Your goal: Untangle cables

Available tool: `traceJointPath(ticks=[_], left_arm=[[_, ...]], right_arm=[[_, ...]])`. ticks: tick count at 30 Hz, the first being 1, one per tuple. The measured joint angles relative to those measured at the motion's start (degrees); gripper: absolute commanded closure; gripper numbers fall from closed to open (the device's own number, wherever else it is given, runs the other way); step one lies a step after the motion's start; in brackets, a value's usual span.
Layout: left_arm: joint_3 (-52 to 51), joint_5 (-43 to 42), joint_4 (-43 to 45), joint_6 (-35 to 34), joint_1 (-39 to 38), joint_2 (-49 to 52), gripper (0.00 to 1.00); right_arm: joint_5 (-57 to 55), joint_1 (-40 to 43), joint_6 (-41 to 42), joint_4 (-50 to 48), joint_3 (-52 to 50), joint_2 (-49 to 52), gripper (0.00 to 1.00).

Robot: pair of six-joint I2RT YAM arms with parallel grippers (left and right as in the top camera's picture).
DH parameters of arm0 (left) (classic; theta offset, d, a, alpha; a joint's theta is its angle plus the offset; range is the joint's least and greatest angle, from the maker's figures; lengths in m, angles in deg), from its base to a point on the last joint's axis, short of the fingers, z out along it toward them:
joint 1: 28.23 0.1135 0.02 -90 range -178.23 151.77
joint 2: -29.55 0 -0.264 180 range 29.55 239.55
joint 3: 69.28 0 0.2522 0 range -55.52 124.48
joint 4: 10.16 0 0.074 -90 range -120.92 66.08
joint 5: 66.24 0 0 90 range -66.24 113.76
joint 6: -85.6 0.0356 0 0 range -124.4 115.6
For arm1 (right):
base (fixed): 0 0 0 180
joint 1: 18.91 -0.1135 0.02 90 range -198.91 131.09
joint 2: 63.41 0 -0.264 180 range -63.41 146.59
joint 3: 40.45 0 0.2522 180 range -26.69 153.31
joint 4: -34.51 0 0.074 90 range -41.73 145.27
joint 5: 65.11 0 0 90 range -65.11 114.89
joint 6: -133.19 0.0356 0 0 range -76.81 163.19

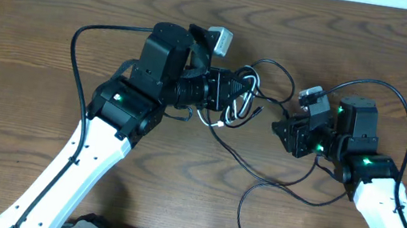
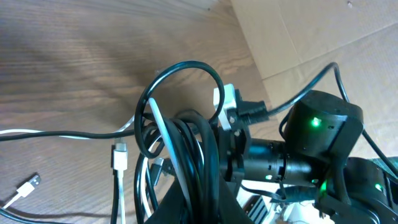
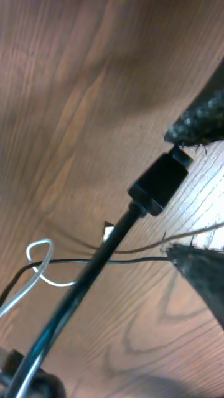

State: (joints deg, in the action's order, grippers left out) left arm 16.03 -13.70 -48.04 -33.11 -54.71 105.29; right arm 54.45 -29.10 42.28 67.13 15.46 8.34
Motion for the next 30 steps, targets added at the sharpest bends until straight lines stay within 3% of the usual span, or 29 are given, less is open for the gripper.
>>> traceJointPath(ticks=[16,21,30], left_arm=[[0.0,4.76,-4.85,0.2,-0.04,0.0,0.92],[0.0,5.03,-5.92,0.2,-1.88,0.0,0.92],[0.0,5.03,-5.88,0.22,-5.62,0.0,0.92]], right_arm=[[25.66,0.0,-12.13,-6.23,0.0,0.0,0.38],[26.6,-0.5,-13.6,-9.7,0.0,0.0,0.34],[18.93,-3.54,-25.86,-11.45,0.0,0.0,0.37]])
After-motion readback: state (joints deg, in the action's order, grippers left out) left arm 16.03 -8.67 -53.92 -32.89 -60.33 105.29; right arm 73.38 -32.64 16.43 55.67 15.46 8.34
